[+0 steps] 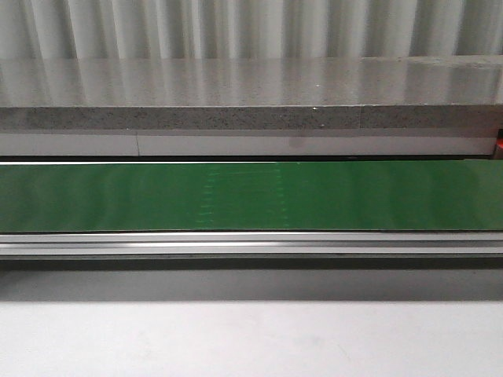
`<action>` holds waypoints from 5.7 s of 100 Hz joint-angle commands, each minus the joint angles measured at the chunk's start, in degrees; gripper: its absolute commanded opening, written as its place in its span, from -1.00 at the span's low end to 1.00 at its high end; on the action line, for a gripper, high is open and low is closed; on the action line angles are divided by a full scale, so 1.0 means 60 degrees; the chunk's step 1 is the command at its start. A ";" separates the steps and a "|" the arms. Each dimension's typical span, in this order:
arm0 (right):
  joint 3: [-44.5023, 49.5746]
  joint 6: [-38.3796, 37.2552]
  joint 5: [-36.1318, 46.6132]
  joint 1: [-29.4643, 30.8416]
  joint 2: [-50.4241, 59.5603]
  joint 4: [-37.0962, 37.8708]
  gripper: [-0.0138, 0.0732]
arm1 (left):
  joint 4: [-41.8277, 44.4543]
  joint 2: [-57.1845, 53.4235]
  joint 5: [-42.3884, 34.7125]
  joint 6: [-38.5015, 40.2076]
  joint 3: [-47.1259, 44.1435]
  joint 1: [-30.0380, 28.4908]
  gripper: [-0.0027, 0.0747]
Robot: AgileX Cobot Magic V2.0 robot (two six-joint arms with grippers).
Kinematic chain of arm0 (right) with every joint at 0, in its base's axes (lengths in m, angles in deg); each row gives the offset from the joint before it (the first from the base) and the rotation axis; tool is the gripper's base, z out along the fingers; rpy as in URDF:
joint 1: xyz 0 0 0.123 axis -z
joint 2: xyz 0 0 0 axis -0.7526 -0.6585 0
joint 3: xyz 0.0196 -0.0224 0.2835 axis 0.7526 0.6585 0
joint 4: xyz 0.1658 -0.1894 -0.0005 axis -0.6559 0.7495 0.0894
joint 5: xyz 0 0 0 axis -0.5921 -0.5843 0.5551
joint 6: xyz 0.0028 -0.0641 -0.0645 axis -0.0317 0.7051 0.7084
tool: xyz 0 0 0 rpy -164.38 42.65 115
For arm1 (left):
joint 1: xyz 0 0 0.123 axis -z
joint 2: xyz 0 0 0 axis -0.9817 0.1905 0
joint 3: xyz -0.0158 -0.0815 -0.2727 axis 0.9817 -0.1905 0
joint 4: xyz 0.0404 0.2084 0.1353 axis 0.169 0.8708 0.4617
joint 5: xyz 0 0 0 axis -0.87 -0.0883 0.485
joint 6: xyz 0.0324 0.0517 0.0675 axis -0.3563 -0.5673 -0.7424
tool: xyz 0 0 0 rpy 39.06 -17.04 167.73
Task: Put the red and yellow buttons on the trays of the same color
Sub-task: 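Move the left gripper down toward a red push button on the table, then grasp the red button with the left gripper and lift it over the belt, then lower the red button onto the belt's near end and open the left gripper, then grasp a yellow push button with the left gripper and carry it over the belt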
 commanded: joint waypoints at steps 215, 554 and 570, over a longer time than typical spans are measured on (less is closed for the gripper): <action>0.0020 0.0028 0.0828 0.0064 0.0158 0.0105 -0.84 | -0.0635 0.9371 0.3859 0.1049 0.5002 -0.5306 -0.38; 0.0020 0.0028 0.0828 0.0064 0.0150 0.0105 -0.84 | -0.0804 1.1436 0.6681 0.0655 1.0345 -0.4474 0.39; 0.0020 0.0028 0.0828 0.0064 0.0150 0.0105 -0.84 | -0.1097 1.1782 0.6393 0.0655 1.0345 -0.4474 0.39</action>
